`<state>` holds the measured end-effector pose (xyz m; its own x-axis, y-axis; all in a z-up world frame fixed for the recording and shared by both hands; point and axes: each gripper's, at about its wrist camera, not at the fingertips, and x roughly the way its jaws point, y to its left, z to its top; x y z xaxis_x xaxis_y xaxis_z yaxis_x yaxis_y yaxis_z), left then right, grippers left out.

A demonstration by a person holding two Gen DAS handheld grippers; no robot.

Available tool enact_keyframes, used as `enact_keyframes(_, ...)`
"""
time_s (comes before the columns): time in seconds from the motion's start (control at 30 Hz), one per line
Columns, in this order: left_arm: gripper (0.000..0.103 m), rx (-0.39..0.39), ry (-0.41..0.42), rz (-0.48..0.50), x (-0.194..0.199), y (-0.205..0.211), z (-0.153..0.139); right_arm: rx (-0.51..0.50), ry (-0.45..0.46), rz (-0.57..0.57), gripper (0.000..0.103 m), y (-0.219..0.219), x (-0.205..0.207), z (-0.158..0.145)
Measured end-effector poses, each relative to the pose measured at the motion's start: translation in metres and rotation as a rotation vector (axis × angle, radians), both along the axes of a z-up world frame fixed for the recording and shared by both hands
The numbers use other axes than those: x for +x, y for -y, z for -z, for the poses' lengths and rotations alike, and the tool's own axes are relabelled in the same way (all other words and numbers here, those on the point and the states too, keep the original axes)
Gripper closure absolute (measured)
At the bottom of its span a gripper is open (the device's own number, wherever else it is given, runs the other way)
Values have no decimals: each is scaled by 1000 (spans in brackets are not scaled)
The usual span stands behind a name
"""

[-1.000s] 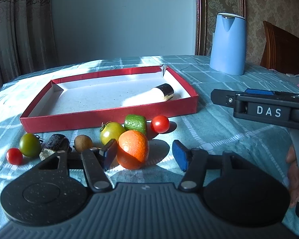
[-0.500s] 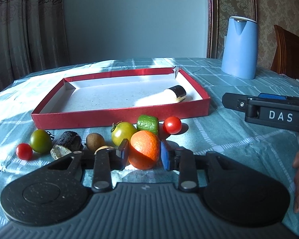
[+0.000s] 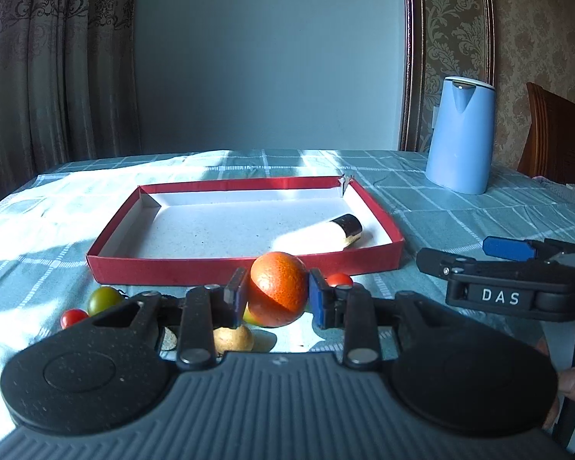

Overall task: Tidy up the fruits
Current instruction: 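Close the left gripper on the orange and lift it, then lower the orange into the tray and open the left gripper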

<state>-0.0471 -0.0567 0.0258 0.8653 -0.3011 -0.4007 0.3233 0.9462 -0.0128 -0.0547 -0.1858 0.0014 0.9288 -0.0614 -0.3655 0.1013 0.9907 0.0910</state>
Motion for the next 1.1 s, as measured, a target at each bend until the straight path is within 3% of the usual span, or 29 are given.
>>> enact_keyframes(0.4, 73, 49, 77, -153, 35, -31, -21, -1, -13, -1, 12, 0, 1, 0)
enact_keyframes(1.1, 73, 83, 44, -265, 94, -41, -11, -3, -17, -1, 12, 0, 1, 0)
